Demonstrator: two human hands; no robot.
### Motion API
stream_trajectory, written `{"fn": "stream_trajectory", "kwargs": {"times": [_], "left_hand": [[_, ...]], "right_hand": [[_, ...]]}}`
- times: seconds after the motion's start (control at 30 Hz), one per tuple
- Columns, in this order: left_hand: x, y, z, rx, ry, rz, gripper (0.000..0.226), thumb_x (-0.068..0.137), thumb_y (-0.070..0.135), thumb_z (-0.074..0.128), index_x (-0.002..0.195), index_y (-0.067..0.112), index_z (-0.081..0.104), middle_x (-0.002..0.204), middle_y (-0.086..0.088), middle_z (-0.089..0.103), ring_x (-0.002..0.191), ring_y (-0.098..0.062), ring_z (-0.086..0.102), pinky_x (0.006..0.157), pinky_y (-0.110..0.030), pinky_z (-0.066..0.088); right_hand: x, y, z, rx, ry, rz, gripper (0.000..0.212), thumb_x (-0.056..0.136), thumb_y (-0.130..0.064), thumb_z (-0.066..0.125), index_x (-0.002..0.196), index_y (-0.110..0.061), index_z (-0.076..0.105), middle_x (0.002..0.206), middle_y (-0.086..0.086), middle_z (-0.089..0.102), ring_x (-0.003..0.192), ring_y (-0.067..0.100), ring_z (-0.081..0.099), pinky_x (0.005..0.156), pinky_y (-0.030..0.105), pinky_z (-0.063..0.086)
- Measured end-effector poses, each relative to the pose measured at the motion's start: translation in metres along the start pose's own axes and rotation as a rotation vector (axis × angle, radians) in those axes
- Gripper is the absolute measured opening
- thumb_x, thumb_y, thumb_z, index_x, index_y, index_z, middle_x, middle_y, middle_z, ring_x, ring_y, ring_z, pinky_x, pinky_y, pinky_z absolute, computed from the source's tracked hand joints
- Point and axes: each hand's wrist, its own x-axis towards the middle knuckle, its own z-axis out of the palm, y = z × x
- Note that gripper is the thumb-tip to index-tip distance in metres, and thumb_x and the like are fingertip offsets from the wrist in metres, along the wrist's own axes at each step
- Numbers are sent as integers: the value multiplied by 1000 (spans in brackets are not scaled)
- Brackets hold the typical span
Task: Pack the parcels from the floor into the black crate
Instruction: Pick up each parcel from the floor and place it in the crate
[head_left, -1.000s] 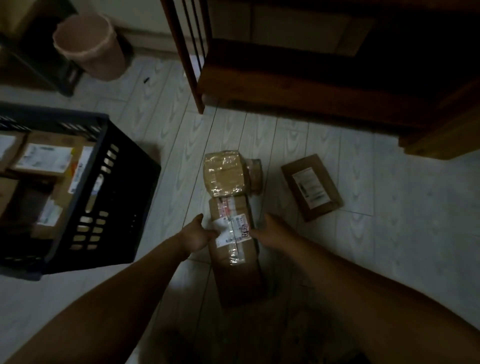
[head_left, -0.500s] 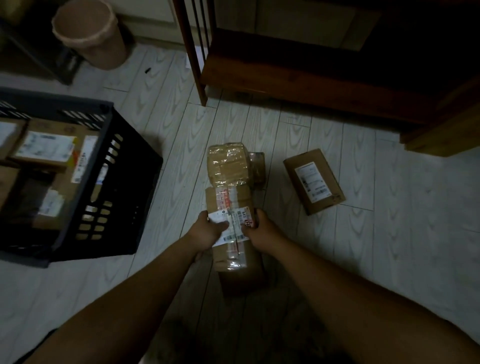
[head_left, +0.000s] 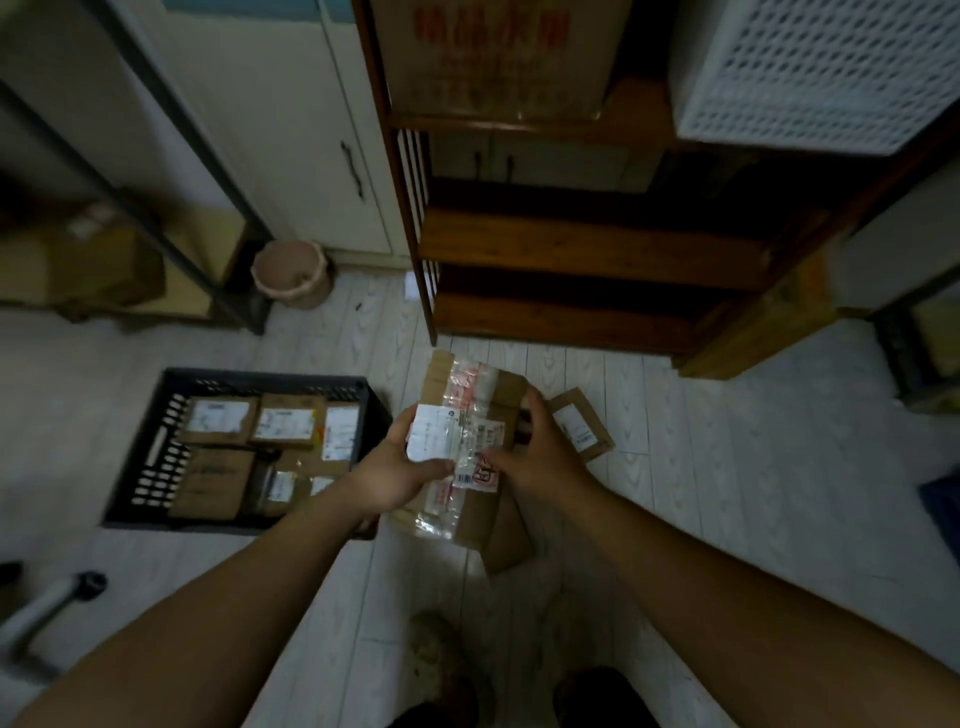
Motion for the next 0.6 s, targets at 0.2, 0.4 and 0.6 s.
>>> {"fn": "stream_trajectory", "kwargs": {"times": [0.2, 0.4, 0.6], "left_hand": [[-81, 76, -37, 193, -75, -9, 80, 72, 23, 79, 138, 31, 34, 122, 0, 61, 106, -20, 63, 94, -44, 50], [-151, 93, -68, 137, 82, -55, 57, 69, 37, 76, 119, 38, 49, 104, -2, 70, 93, -23, 68, 77, -41, 55], [-209, 79, -99, -80, 211, 16, 51, 81, 17, 68, 128, 23, 50, 99, -7, 71, 85, -23, 71, 65, -36, 56]], "right_hand": [[-56, -83, -29, 131, -26, -20, 55, 83, -21, 70, 129, -34, 43, 122, -5, 57, 93, 16, 67, 75, 38, 58], [-97, -121, -20, 234, 38, -76, 35, 91, -26, 60, 123, -31, 47, 99, -4, 67, 75, 10, 71, 65, 35, 59], [-135, -157, 20, 132, 55, -160, 56, 89, -33, 62, 138, -30, 35, 130, 3, 56, 102, 20, 63, 79, 41, 56]]}}
